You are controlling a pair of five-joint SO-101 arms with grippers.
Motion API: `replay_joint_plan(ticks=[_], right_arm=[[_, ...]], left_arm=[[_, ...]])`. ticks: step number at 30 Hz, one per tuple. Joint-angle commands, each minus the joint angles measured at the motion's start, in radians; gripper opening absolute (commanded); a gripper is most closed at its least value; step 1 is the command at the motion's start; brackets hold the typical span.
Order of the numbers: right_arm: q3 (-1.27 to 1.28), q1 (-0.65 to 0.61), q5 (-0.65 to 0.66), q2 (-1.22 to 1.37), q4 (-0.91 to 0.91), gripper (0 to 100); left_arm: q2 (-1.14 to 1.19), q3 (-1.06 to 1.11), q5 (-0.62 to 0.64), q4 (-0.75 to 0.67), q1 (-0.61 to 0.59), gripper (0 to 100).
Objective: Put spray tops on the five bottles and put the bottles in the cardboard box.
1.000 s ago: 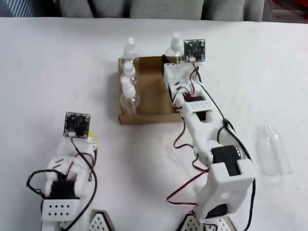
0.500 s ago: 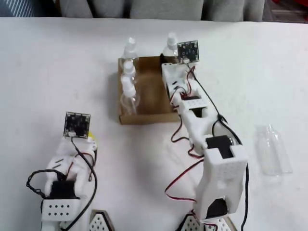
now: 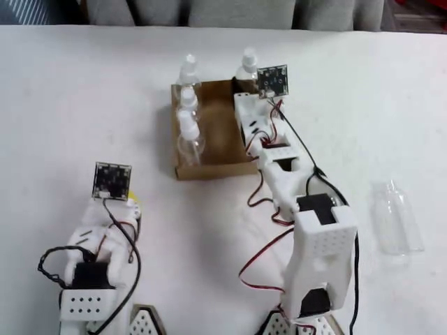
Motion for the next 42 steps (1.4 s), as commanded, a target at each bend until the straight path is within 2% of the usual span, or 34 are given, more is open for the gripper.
replay_joint_plan(ticks=[1,24,30,38,42], right_arm=[[0.009,0.012,0.011,-0.002,-0.008,1.6],[0.032,-0.012,0.021,-0.008,-0.005,2.4],[0.037,-0.013,0.021,-0.002,-0.004,15.2],[0.037,-0.015,0.023,-0.001,-0.004,20.4],[0.037,-0.015,0.023,-0.001,-0.004,26.5]], left_arm=[[-0.004,-0.005,-0.008,-0.020,-0.010,2],[-0.004,-0.005,-0.008,-0.020,-0.010,2],[-0.004,-0.005,-0.008,-0.020,-0.010,2],[-0.004,-0.005,-0.008,-0.020,-0.010,2],[-0.004,-0.005,-0.008,-0.020,-0.010,2]])
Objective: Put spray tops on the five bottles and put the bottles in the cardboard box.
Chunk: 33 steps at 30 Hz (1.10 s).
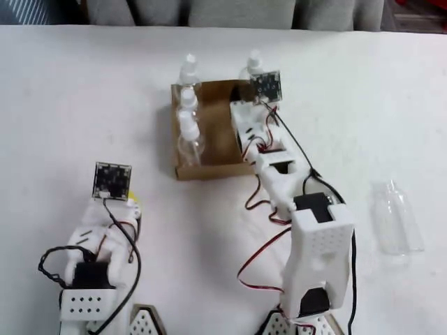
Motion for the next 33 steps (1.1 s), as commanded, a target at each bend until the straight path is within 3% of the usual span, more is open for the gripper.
replay_joint_plan(ticks=[1,5,16,21,33], right_arm=[[-0.006,-0.001,0.012,-0.012,-0.005,28.6],[-0.006,-0.001,0.012,-0.012,-0.005,34.5],[-0.008,-0.002,0.029,-0.021,-0.005,36.1],[-0.005,-0.022,0.094,-0.018,-0.005,46.9],[-0.005,-0.021,0.092,-0.021,-0.010,47.1]], left_arm=[[-0.004,-0.005,-0.008,-0.018,-0.010,2],[-0.002,-0.005,-0.008,-0.018,-0.010,2],[-0.002,-0.005,-0.008,-0.018,-0.010,2],[-0.002,-0.005,-0.008,-0.018,-0.010,2],[-0.002,-0.005,-0.008,-0.018,-0.010,2]])
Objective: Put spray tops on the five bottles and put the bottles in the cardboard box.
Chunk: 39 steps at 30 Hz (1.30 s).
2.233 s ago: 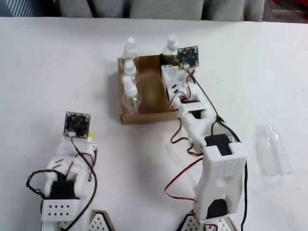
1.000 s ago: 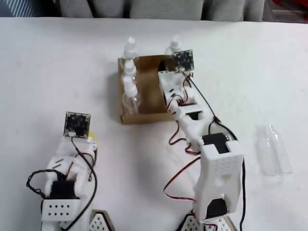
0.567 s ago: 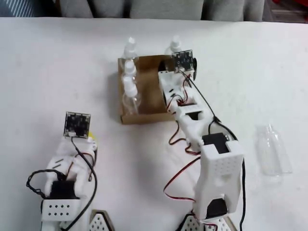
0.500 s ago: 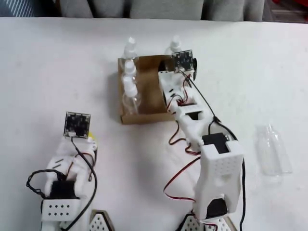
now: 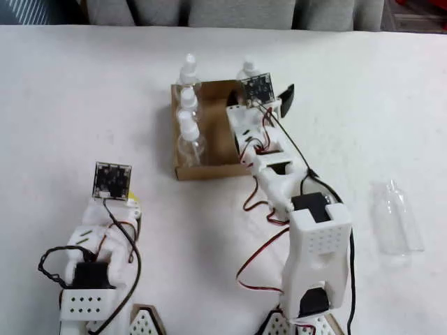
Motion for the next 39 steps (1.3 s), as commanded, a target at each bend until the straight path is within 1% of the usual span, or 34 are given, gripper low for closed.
replay_joint_plan(ticks=[1,10,14,27,34,39], right_arm=[[-0.006,-0.004,0.011,-0.024,-0.010,47.1],[0.035,-0.012,0.011,-0.101,-0.005,47.4],[0.063,-0.013,0.012,-0.142,-0.004,51.5],[0.061,-0.004,0.012,-0.170,-0.008,51.5],[0.135,-0.005,-0.034,-0.309,-0.001,51.5],[0.190,-0.013,-0.038,-0.421,0.054,51.5]], left_arm=[[-0.002,-0.005,-0.006,-0.018,-0.010,2],[-0.002,-0.005,-0.006,-0.018,-0.010,2],[-0.002,-0.005,-0.006,-0.018,-0.010,2],[-0.004,-0.005,-0.006,-0.018,-0.010,2],[-0.004,-0.005,-0.008,-0.021,-0.010,2],[-0.004,-0.005,-0.008,-0.021,-0.010,2]])
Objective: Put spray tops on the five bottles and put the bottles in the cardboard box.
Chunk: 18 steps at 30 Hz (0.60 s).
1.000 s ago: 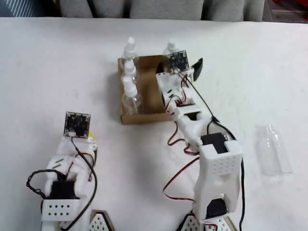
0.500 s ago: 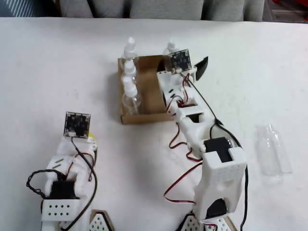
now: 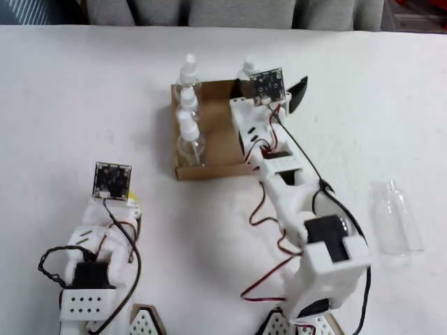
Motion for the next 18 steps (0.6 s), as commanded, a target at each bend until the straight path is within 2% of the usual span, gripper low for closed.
replay_joint_plan(ticks=[1,8,13,18], right_arm=[[0.008,-0.013,-0.009,-0.122,0.033,51.5],[0.055,-0.012,-0.008,-0.282,0.071,51.5],[0.103,-0.002,-0.008,-0.476,0.209,51.5],[0.216,0.059,-0.002,-0.731,0.389,50.6]], left_arm=[[-0.004,-0.005,-0.008,-0.021,-0.010,2],[-0.004,-0.005,-0.008,-0.025,-0.010,2],[-0.004,-0.005,-0.008,-0.026,-0.010,2],[-0.004,-0.005,-0.008,-0.026,-0.010,2]])
